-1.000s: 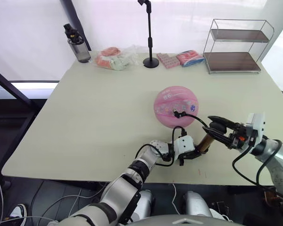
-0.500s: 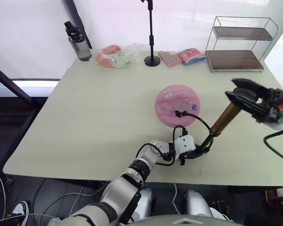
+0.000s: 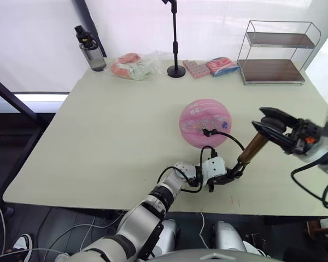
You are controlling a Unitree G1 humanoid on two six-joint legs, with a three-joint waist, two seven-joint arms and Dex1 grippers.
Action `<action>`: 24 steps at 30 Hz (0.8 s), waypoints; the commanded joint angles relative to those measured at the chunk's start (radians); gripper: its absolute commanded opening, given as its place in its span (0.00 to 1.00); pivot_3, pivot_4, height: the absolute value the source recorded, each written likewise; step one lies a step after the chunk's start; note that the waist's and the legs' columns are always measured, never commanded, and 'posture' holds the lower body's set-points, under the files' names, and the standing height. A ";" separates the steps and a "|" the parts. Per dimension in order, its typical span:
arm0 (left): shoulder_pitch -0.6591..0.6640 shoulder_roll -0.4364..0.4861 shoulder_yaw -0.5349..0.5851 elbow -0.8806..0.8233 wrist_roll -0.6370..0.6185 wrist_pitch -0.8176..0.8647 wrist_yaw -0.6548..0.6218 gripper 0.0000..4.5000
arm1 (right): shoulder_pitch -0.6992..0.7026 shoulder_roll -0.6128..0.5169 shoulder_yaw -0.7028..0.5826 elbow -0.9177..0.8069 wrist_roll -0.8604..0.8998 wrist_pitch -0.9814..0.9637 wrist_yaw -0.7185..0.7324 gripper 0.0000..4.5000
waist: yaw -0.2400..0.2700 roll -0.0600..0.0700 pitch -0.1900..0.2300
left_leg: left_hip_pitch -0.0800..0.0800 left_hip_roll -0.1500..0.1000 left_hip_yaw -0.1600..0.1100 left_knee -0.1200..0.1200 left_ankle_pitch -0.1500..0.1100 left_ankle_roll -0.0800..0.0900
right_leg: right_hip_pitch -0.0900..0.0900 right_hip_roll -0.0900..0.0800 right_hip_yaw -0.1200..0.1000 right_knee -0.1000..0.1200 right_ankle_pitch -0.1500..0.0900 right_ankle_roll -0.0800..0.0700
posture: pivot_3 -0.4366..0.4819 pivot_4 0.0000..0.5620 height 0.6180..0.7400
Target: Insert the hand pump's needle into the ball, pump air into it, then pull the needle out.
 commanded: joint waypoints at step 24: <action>0.054 0.037 -0.038 0.092 0.058 0.054 0.001 0.24 | 0.029 0.009 0.054 0.055 -0.113 -0.145 0.058 0.43 | -0.007 0.005 -0.004 | -0.001 -0.001 0.000 0.000 0.000 0.000 | 0.000 -0.001 0.001 0.000 0.000 0.000 | 0.48 0.27 0.96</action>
